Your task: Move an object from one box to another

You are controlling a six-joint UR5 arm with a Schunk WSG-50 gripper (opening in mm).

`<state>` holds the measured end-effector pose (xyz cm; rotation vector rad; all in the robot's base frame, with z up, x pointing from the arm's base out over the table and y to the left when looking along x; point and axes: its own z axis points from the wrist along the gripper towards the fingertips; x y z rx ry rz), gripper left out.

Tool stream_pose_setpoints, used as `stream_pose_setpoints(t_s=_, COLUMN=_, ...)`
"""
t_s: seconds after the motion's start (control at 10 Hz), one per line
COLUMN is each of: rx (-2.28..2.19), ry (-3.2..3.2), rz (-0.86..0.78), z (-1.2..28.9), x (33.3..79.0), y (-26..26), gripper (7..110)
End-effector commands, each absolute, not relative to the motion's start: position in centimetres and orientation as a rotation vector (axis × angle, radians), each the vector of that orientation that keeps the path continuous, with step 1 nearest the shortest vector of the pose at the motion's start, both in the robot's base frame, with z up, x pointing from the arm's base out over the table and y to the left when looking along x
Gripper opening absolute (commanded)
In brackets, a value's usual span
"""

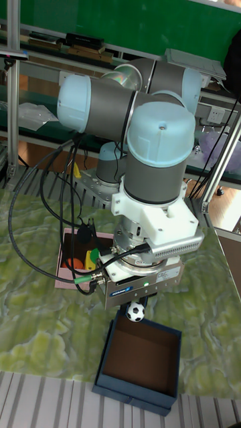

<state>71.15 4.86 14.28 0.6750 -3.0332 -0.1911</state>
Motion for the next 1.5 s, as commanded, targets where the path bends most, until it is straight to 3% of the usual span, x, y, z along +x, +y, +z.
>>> stream_pose_setpoints(t_s=0.0, rx=0.691, ry=-2.997, rz=-0.148, z=14.6, x=70.0, y=3.9, gripper=7)
stream_pose_setpoints(t_s=0.3, rx=0.633, ry=-2.957, rz=-0.146, z=16.1, x=65.1, y=3.6, gripper=7)
stream_pose_setpoints(t_s=0.7, rx=0.665, ry=-2.977, rz=-0.107, z=15.2, x=60.9, y=1.5, gripper=7)
stream_pose_setpoints(t_s=1.4, rx=0.634, ry=-3.096, rz=-0.122, z=14.6, x=63.4, y=1.0, gripper=7)
